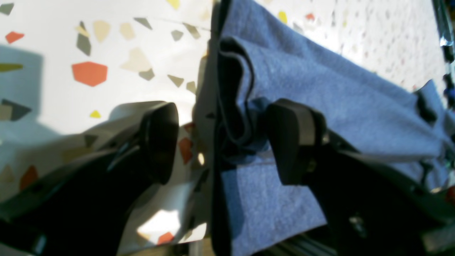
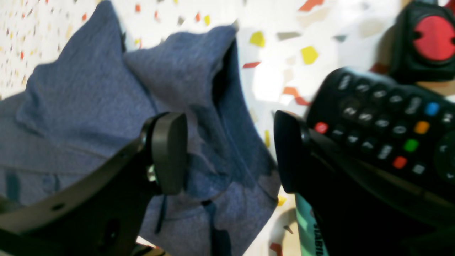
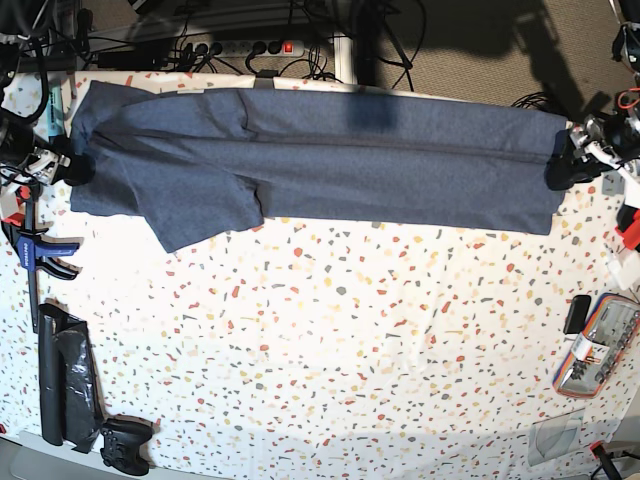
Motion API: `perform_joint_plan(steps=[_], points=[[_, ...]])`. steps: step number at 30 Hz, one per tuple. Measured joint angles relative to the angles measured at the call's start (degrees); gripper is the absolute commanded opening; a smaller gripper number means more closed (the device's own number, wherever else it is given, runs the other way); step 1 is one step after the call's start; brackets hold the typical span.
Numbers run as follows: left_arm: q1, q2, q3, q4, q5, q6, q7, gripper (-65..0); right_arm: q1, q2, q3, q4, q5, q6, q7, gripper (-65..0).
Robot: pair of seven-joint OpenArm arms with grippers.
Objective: Fold the T-shirt properly
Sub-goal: 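Release the hem and reposition both grippers at the folded strip ends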
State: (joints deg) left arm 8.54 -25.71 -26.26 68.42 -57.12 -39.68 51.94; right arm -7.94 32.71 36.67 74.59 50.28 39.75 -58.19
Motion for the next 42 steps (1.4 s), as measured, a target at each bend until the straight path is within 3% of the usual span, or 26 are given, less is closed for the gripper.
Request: perform_joint_plan(steps=[6, 9, 11, 14, 15, 20, 24, 30, 35, 39, 42], points=[[-0.59, 0.2, 1.4, -0.07, -7.48, 0.02, 7.63, -24.2, 0.0, 0.0, 0.0, 4.94, 0.04, 0.09, -0.28, -27.3], [-0.59, 0.28, 1.4, -0.07, -7.69, 0.02, 8.79, -28.4, -0.02, 0.02, 0.0, 8.81, 0.44, 0.09, -0.33, -27.3], [-0.59, 0.33, 1.42, -0.07, -7.61, 0.02, 9.7, -37.9, -0.02, 0.02, 0.0, 11.28, 0.44, 0.15, -0.44, -27.3], [-0.44, 0.37, 1.53, -0.15, -6.78, 0.22, 9.77, -61.0, -0.02, 0.02, 0.0, 15.19, 0.46, 0.15, -0.39, -27.3], [-0.39, 0.52, 1.53, -0.24, -6.82, 0.2, 9.44, -65.0, 0.0, 0.02, 0.0, 16.37, 0.44, 0.15, -0.42, -27.3], [-0.26, 0.42, 1.57, -0.24, -11.21, 0.24, 7.98, -65.0, -0.02, 0.11, 0.0, 21.97, 0.59, 0.2, -1.77, -27.3], [-0.68, -1.42, 1.57, -0.24, -11.3, 0.24, 7.23, -65.0, -0.02, 0.15, 0.0, 25.42, 2.89, 0.02, -4.33, -27.3], [-3.26, -5.97, 1.57, -0.24, -2.89, 0.26, 7.13, -65.0, -0.02, -2.03, 0.0, 29.24, 5.22, 0.22, -6.8, -27.4], [-4.28, -8.92, 1.57, 0.63, -0.09, 3.67, 8.15, -65.0, -0.17, -4.87, 0.02, 33.88, 6.45, 0.24, -7.13, -27.4], [-3.85, -8.35, 1.53, 6.64, 1.46, 6.78, 14.93, -65.0, -0.2, -7.13, 0.0, 36.5, 6.47, 0.2, -7.15, -27.4], [-3.19, -5.01, 1.44, 14.16, 1.62, 8.63, 17.38, -65.0, -0.24, -7.74, -0.7, 36.57, 6.43, 0.17, -7.02, -27.4]])
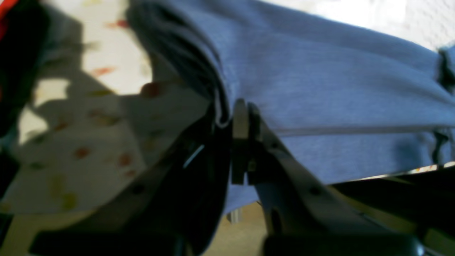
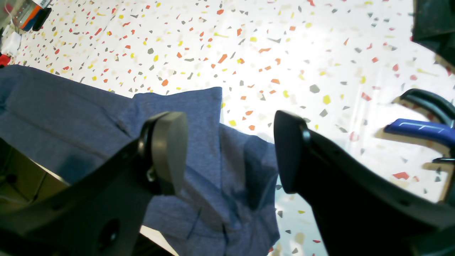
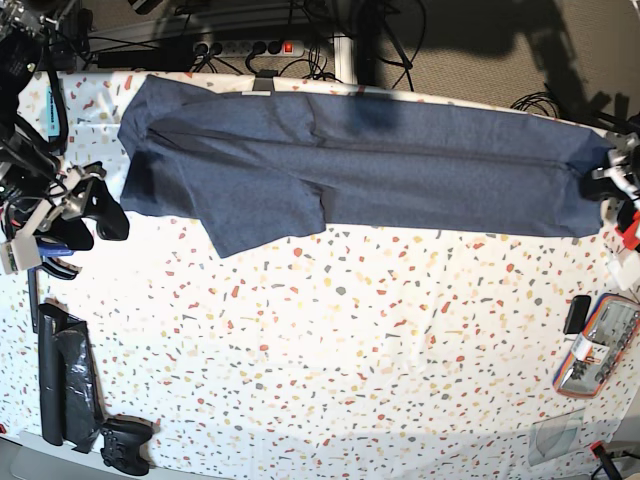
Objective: Fold the T-shirt properly
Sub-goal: 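Release the hem and reposition both grippers at the folded strip ends, then grasp the strip end with the left gripper and fold it toward the middle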
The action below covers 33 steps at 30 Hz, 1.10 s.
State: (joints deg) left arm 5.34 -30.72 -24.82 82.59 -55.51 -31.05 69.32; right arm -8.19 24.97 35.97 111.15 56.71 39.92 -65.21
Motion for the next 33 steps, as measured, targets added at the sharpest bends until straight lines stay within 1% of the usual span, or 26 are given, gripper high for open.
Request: perform_joint_plan(steps=[4, 8, 11, 13, 15, 17, 18, 22, 23, 25, 28, 31, 32, 33], points=[[3.32, 7.26, 0.07, 14.19, -0.09, 0.02, 0.17, -65.0, -0.02, -0.85, -2.69, 0.0, -1.64, 0.02, 0.39, -27.4], [8.37, 15.8, 0.07, 27.34, 1.03, 0.0, -2.89, -65.0, -0.09, -2.12, -6.27, 0.0, -5.11, 0.02, 0.87, -27.4], [10.97, 21.35, 0.2, 32.41, 1.44, 0.02, -3.93, -65.0, -0.02, -3.48, -8.26, -0.02, -6.34, 0.0, 2.19, -27.4], [11.61, 23.98, 1.66, 33.18, 1.49, 0.04, -4.85, -65.0, 0.04, -4.44, -8.87, -0.02, -6.8, -0.02, 2.36, -27.4], [11.61, 25.03, 5.09, 33.09, 2.47, 0.04, -4.76, -65.0, 0.04, -5.03, -9.35, -0.02, -6.88, 0.0, 2.36, -27.4], [11.5, 25.18, 9.81, 33.09, 5.35, 0.63, -6.14, -65.0, 0.07, -5.31, -9.33, -0.02, -6.88, -0.02, 2.38, -27.4], [11.32, 25.2, 12.31, 33.09, 7.32, 2.32, -6.29, -65.0, 0.04, -5.29, -9.33, -0.02, -6.88, -0.02, 2.36, -27.4], [11.3, 25.18, 20.55, 33.07, 17.49, 5.53, -10.23, -65.0, 0.04, -5.27, -9.33, -0.02, -6.91, -0.02, 2.36, -27.4], [11.32, 25.16, 22.01, 33.07, 19.3, 6.84, -10.8, -65.0, 0.04, -5.27, -9.33, -0.02, -6.91, -0.02, 2.36, -27.4], [11.3, 25.14, 24.41, 33.07, 21.64, 7.91, -11.76, -65.0, 0.07, -5.27, -9.33, -0.02, -6.84, -0.02, 2.36, -27.4], [11.32, 25.14, 27.08, 33.07, 24.13, 7.98, -13.4, -65.0, 0.04, -5.25, -9.33, -0.02, -6.84, -0.02, 2.36, -27.3], [11.3, 25.11, 28.5, 33.07, 24.92, 8.0, -14.4, -65.0, 0.04, -5.22, -9.33, -0.02, -6.71, 0.0, 2.36, -27.3], [11.3, 25.09, 28.92, 33.07, 25.11, 8.02, -14.53, -62.5, 0.04, -5.16, -9.33, -0.02, -6.69, -0.02, 2.36, -27.3], [11.3, 25.0, 29.4, 33.07, 25.09, 8.02, -14.67, -56.4, 0.07, -5.14, -9.33, -0.02, -6.69, -0.02, 2.36, -27.3]])
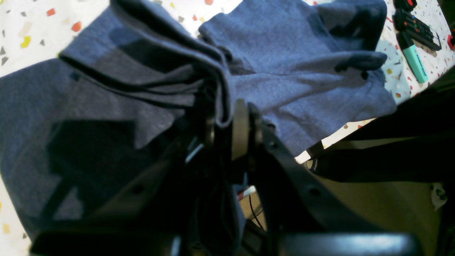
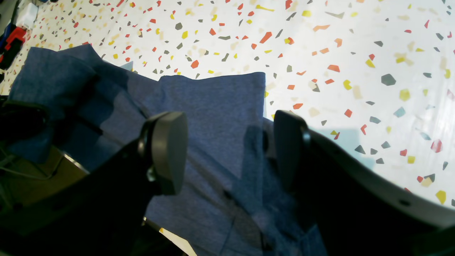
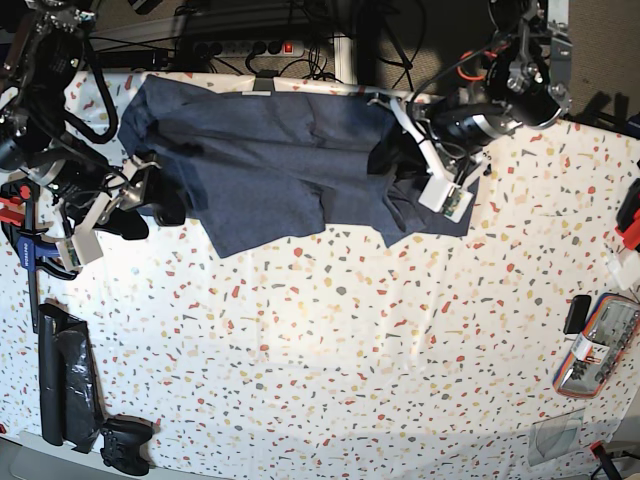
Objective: Fold the T-shirt properly
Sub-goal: 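Grasp the strip end with the left gripper and fold it toward the middle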
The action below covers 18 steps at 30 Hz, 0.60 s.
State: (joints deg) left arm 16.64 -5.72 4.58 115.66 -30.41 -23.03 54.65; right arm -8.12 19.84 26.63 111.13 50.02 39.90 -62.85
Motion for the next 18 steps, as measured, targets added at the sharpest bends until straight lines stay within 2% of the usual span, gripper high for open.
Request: perform_joint_plan(steps=[2, 4, 9, 11, 15, 18], points=[[0.0, 0.02, 0.81, 0.0, 0.09, 0.0, -0.74, -44.7, -0.02, -0.02, 0.0, 0.0, 0.0, 0.0, 0.02, -27.3], [-0.11, 0.04, 1.16, 0.0, -0.04, -0.04, -1.44, -37.3, 0.0, 0.0, 0.0, 0.0, -0.02, 0.0, 0.0, -27.3], [-1.44, 0.02, 1.16, -0.02, -0.04, -0.04, -2.4, -36.1, -0.02, 0.0, 0.0, 0.0, 0.0, 0.0, -0.24, -27.3], [-2.27, 0.02, 1.16, -0.02, 0.02, -0.02, -1.99, -36.1, 0.0, 0.17, 0.0, 0.0, 0.04, -0.02, -2.1, -27.3], [-3.8, -0.2, 1.14, -0.02, 7.67, -0.22, -1.97, -36.1, -2.45, 2.73, 1.44, 0.04, -1.4, -0.04, -2.51, -27.3], [-4.11, -2.38, 0.61, -0.02, 8.55, -0.22, -2.14, -36.1, -5.95, 5.11, 4.35, -0.59, -3.41, 0.0, -2.71, -27.3]])
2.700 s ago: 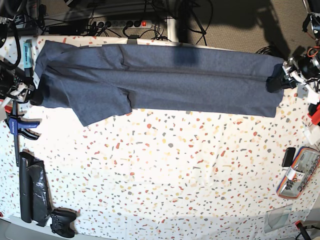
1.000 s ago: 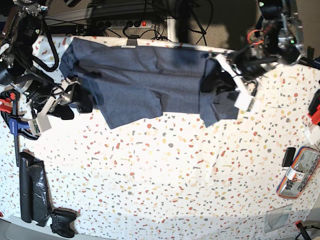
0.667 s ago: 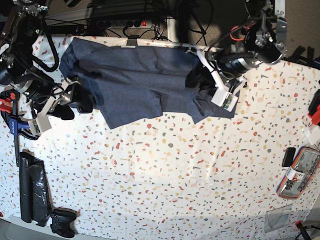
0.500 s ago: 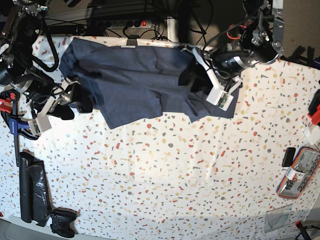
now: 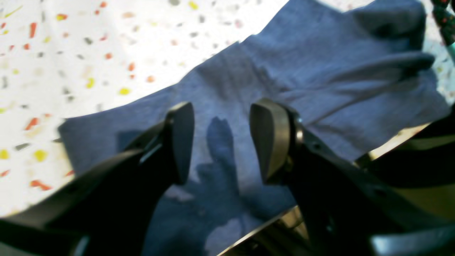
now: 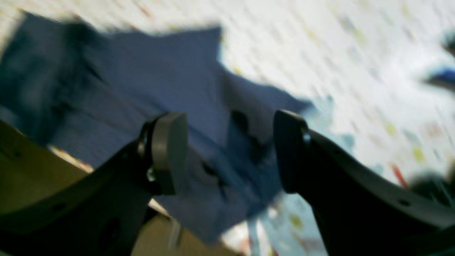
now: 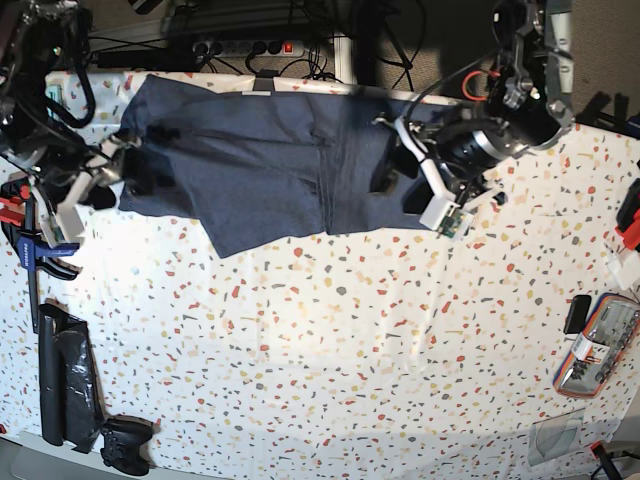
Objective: Fold the T-shirt properly
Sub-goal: 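Grasp the strip end with the left gripper and fold it toward the middle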
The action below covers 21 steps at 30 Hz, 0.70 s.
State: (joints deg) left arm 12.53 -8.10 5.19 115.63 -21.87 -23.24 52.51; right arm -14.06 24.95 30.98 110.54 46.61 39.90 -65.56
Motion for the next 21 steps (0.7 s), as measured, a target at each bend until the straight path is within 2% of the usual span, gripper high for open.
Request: perform_joint_plan(steps=[5, 8, 12, 17, 21], points=[[-0.02, -0.42, -3.43, 0.0, -0.46, -0.07, -0.07, -36.2, -1.77, 3.8, 3.13, -9.01, 0.13, -0.11, 0.37, -27.3], [-0.02, -0.44, -6.67, -0.02, -3.52, -0.07, -0.07, -36.2, -1.36, 5.31, 3.15, -15.82, 3.26, -0.04, 0.09, -27.3], [-0.02, -0.48, -10.32, -0.02, -5.7, 0.0, -0.04, -36.2, 1.66, 4.98, 2.95, -24.13, 4.98, -0.13, 0.33, -27.3], [0.0, -0.44, -10.73, -0.02, -6.27, -0.04, -0.09, -36.2, 5.22, 5.07, 1.44, -33.62, 6.14, -0.02, -0.15, -27.3], [0.0, -0.46, -10.73, -0.02, -6.27, -0.04, -0.13, -36.2, 5.35, 4.85, 0.31, -34.69, 15.45, -0.15, -7.06, -27.4]])
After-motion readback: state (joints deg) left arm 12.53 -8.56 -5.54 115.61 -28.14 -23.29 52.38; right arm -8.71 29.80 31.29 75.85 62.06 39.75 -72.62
